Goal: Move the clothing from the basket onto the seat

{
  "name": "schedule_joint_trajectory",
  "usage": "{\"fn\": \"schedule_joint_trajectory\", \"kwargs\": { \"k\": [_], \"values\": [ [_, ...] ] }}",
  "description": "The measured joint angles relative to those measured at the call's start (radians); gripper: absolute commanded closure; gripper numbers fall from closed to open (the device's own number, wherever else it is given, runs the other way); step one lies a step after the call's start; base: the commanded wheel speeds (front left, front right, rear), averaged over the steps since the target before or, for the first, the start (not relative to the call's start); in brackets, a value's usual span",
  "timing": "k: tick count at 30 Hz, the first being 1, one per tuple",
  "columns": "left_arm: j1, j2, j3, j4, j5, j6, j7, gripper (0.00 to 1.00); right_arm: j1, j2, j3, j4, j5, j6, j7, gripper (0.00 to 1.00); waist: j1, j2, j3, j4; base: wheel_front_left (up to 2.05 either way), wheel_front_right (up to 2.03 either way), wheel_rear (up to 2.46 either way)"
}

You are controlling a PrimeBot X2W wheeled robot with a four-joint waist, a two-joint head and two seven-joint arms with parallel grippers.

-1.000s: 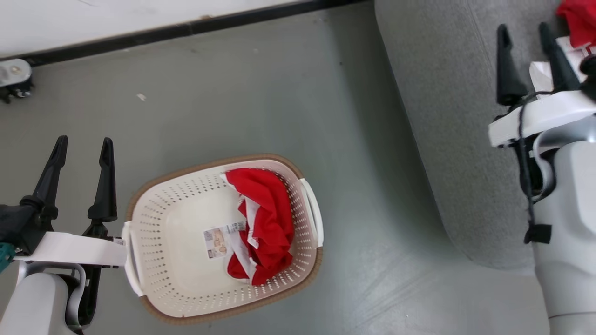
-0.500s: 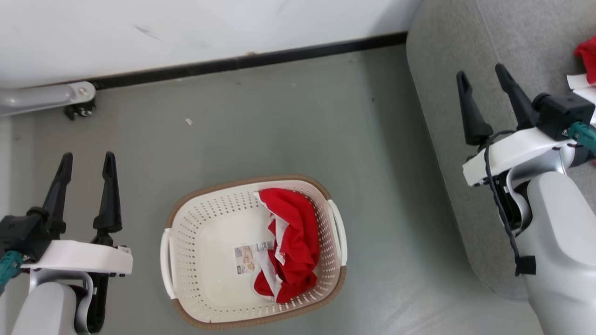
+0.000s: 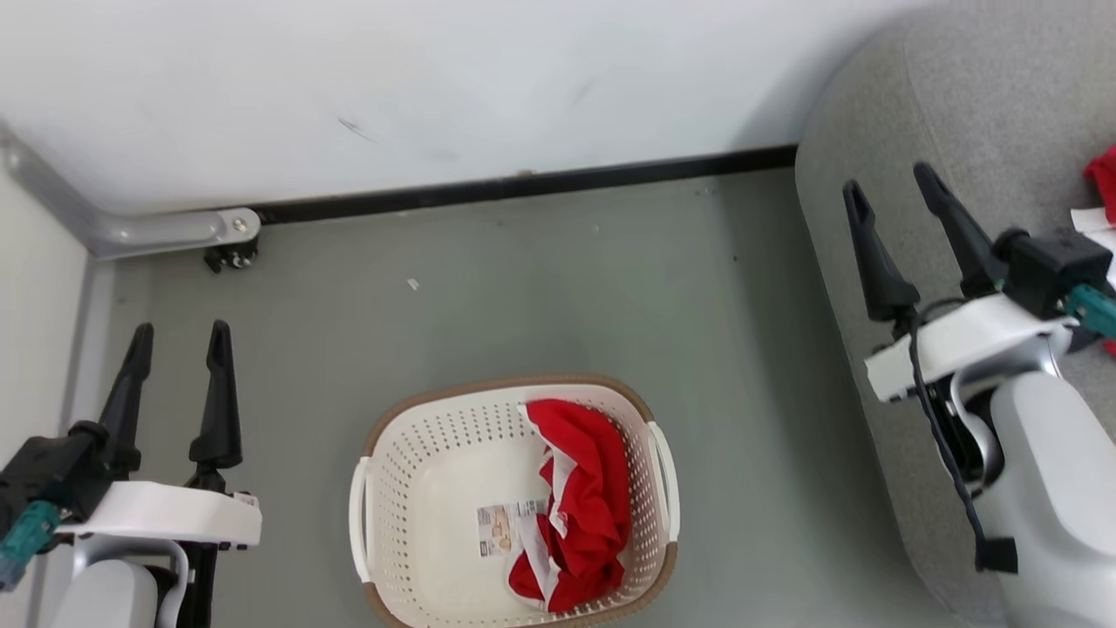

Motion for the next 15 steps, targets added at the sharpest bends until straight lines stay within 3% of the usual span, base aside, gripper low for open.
{"fn": "schedule_joint_trajectory", "kwargs": {
  "k": [15],
  "values": [
    [0.085, -0.036, 0.016, 0.005, 0.028, -0.026, 0.000, 0.00, 0.210, 0.001, -0.077, -0.112, 0.005, 0.000, -0.001, 0.00, 0.0000, 0.0000, -0.125, 0.042, 0.00, 0.00, 0.00]
  ]
}}
